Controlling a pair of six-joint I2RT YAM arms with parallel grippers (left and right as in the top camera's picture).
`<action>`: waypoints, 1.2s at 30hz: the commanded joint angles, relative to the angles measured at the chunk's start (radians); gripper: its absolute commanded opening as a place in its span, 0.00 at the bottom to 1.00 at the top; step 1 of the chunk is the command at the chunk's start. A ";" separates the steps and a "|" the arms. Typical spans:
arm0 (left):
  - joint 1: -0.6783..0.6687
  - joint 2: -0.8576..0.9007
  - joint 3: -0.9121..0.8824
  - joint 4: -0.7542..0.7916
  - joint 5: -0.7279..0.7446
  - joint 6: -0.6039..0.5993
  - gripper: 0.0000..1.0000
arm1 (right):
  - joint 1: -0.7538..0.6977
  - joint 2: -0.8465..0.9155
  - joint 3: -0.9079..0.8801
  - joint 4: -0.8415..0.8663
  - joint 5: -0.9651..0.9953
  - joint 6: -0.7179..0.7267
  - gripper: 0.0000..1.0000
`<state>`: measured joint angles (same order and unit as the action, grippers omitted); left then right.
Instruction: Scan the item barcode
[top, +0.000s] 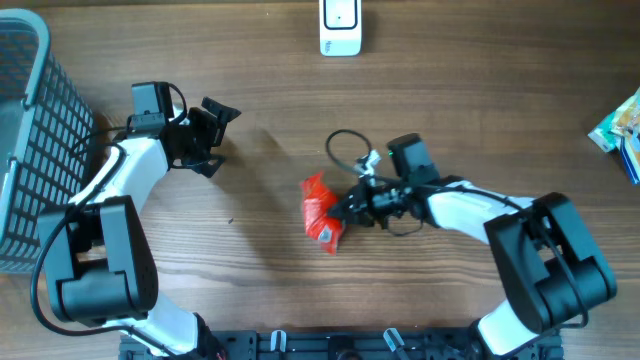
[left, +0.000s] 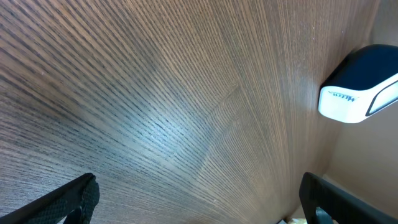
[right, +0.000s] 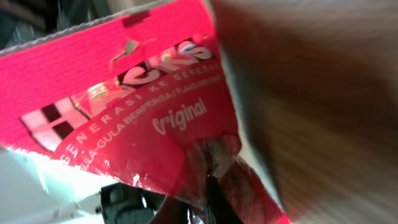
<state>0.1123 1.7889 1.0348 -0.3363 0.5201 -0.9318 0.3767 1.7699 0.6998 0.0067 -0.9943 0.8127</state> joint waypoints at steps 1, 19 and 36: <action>0.001 -0.016 -0.001 0.002 -0.006 0.016 1.00 | -0.113 0.009 -0.006 -0.072 0.133 -0.103 0.13; 0.001 -0.016 -0.001 0.002 -0.006 0.016 1.00 | -0.208 -0.058 0.452 -0.880 0.284 -0.638 0.04; 0.001 -0.016 -0.001 0.002 -0.006 0.016 1.00 | 0.030 0.101 0.286 -0.506 0.235 -0.447 0.04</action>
<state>0.1123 1.7889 1.0348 -0.3367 0.5201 -0.9318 0.4252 1.8057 1.0218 -0.5167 -0.7441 0.3523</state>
